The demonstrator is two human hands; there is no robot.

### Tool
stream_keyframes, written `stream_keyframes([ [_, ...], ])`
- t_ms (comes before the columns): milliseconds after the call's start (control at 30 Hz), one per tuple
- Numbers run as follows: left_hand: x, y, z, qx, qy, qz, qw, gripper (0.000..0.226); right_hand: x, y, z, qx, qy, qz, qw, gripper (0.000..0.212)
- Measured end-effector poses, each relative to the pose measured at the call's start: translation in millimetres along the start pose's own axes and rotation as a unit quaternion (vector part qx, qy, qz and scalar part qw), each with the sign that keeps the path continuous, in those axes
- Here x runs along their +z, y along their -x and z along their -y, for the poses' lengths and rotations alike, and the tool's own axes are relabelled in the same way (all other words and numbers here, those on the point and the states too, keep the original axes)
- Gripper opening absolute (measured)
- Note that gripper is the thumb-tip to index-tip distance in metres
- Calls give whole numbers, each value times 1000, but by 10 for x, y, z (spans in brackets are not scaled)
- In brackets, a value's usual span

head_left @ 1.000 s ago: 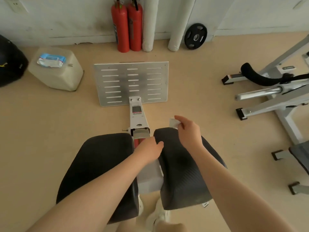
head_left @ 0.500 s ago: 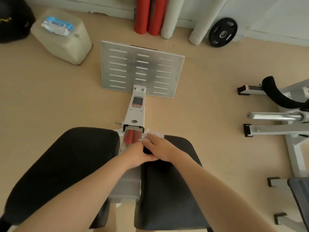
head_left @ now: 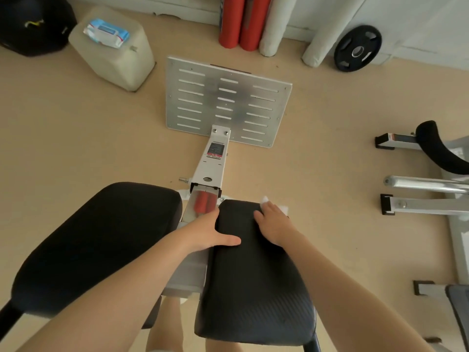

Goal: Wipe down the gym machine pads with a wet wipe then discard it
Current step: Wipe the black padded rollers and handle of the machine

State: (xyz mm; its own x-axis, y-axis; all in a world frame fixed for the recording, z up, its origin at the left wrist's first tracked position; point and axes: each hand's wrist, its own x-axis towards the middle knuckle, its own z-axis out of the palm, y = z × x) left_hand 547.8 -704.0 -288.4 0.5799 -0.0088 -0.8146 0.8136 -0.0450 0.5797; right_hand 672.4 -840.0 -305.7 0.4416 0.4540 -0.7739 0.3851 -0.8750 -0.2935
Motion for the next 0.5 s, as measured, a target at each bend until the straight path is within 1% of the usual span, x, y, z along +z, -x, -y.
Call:
stream_keyframes([
  [67, 8, 24, 0, 1, -9, 4, 1000, 88, 102, -56, 233, -51, 3, 9, 999, 44],
  [133, 17, 33, 14, 7, -35, -6, 999, 96, 171, -73, 447, -100, -1, 35, 994, 44],
  [200, 15, 33, 1, 10, -56, -11, 998, 95, 185, -32, 525, -133, 1, 49, 990, 45],
  [233, 13, 35, -11, 8, -56, -5, 998, 95, 171, -7, 482, -122, -8, 49, 991, 46],
  [267, 10, 34, -16, 2, -48, 3, 999, 96, 148, 16, 408, -117, 9, 44, 992, 47],
  [333, -1, 22, -15, -14, -27, 11, 999, 93, 50, 87, 202, -95, -2, 17, 995, 45],
  [400, -5, 21, -31, -25, -27, 17, 999, 90, -54, 159, -83, -49, -21, 3, 999, 42],
  [500, -4, 5, -45, -35, -31, 23, 999, 87, -105, 252, -372, 6, -34, -6, 999, 44],
])
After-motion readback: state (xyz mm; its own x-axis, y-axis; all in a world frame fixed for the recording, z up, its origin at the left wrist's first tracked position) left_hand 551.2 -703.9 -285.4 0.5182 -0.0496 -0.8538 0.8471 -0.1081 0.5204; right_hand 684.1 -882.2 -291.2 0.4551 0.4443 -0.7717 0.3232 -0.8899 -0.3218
